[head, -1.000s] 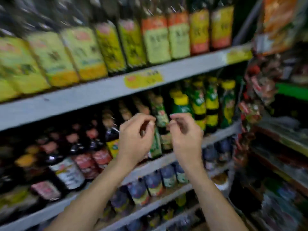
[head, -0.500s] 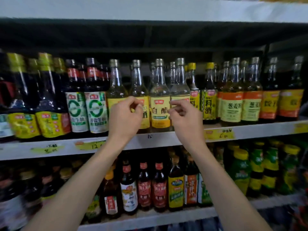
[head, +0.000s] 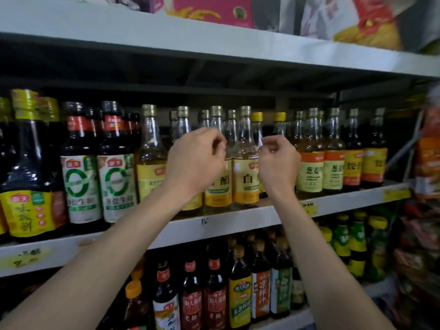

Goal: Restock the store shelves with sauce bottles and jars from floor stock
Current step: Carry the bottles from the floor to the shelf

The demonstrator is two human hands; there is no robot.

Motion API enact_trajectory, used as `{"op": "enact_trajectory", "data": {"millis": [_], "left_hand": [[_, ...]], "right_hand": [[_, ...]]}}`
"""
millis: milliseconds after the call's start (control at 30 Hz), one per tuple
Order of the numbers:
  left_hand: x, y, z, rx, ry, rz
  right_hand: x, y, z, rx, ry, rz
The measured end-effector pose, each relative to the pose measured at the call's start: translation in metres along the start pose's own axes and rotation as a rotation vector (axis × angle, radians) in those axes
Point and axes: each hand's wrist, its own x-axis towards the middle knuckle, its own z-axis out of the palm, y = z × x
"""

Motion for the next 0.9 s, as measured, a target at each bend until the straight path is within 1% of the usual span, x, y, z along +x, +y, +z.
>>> {"op": "enact_trajectory", "data": {"millis": [33, 100, 133, 167, 200, 267, 300, 367, 433, 500, 533, 600, 700, 833, 900], "left_hand": [[0.015, 0.012, 0.014, 0.057, 0.02, 0.071], [0.047, 0.031, 0.041, 0.247, 0.068, 0.239], [0.063, 0.038, 0.055, 0.385, 0.048, 0.308], [0.079, 0.043, 0.068, 0.532, -0.009, 0.351], [0.094, 0.046, 0.079, 0.657, -0.083, 0.364], [0.119, 0.049, 0.102, 0.831, -0.223, 0.338], [0.13, 0.049, 0.112, 0.891, -0.291, 0.313], [0.151, 0.048, 0.127, 0.968, -0.428, 0.242], [0.167, 0.046, 0.136, 0.995, -0.561, 0.162], [0.179, 0.045, 0.144, 0.991, -0.689, 0.089], [0.184, 0.045, 0.147, 0.982, -0.752, 0.055], [0.192, 0.044, 0.153, 0.924, -0.845, -0.022], [0.197, 0.045, 0.156, 0.803, -0.869, -0.081], [0.197, 0.044, 0.149, 0.769, -0.816, -0.01], [0.198, 0.046, 0.142, 0.752, -0.81, 0.044]], "right_hand": [[0.015, 0.007, -0.005, -0.071, -0.004, -0.015], [0.047, 0.019, -0.011, -0.204, -0.048, -0.043], [0.062, 0.024, -0.011, -0.275, -0.088, -0.073], [0.077, 0.029, -0.011, -0.35, -0.134, -0.126], [0.092, 0.034, -0.009, -0.418, -0.179, -0.2], [0.119, 0.041, -0.006, -0.513, -0.25, -0.348], [0.132, 0.045, -0.003, -0.547, -0.29, -0.401], [0.157, 0.05, 0.005, -0.635, -0.399, -0.445], [0.179, 0.053, 0.014, -0.755, -0.538, -0.427], [0.194, 0.053, 0.019, -0.788, -0.665, -0.349], [0.197, 0.052, 0.02, -0.782, -0.708, -0.324], [0.2, 0.051, 0.02, -0.761, -0.74, -0.325], [0.201, 0.049, 0.014, -0.725, -0.734, -0.357], [0.2, 0.036, -0.008, -0.691, -0.728, -0.383], [0.193, 0.029, -0.022, -0.709, -0.768, -0.426]]}}
